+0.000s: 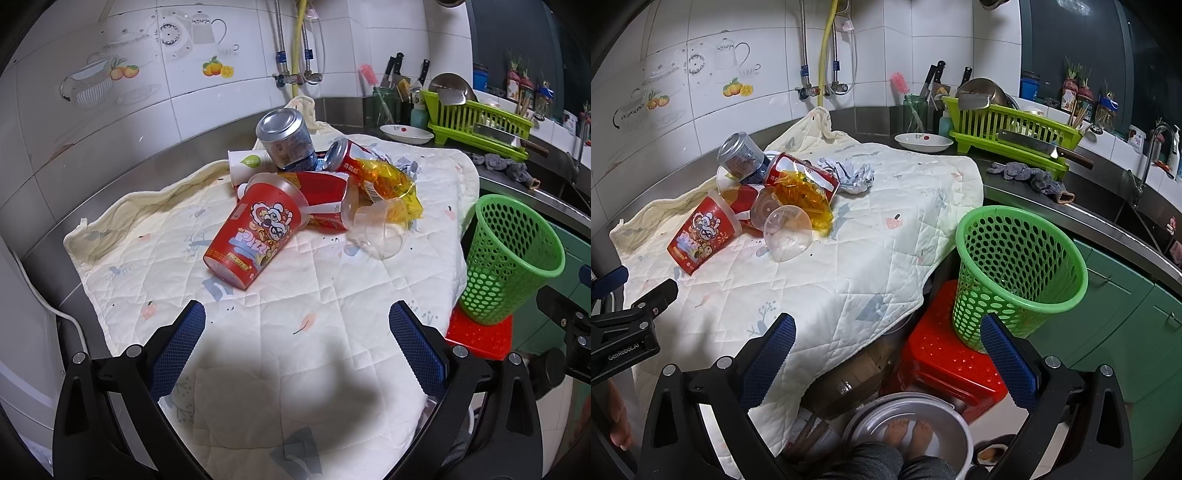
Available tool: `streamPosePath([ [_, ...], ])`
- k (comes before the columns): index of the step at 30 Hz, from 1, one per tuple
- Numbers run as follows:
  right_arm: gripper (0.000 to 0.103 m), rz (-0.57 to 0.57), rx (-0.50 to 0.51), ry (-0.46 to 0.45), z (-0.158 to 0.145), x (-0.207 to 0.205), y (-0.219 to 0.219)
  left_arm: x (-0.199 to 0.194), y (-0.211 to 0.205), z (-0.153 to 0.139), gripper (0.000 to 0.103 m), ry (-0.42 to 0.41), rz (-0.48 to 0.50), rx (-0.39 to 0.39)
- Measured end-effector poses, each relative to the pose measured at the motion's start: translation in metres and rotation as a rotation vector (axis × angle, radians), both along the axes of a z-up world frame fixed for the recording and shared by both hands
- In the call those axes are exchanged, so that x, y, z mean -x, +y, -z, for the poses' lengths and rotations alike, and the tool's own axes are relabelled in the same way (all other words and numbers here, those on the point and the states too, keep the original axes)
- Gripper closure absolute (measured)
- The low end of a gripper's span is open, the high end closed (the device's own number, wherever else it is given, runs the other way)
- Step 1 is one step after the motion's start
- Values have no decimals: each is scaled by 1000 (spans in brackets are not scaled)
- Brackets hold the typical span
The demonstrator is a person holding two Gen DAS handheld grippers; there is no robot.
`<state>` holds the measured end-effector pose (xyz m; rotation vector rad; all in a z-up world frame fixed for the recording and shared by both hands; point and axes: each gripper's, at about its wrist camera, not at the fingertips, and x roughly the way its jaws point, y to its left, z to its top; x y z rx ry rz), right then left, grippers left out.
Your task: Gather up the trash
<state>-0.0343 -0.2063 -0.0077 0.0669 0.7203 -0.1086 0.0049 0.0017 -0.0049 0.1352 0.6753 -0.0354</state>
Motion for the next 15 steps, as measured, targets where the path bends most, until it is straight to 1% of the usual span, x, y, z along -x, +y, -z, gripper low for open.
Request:
streamPosePath([
  [15,6,3,10,0,2,-2,-1,-5,2,4,5,20,4,15],
])
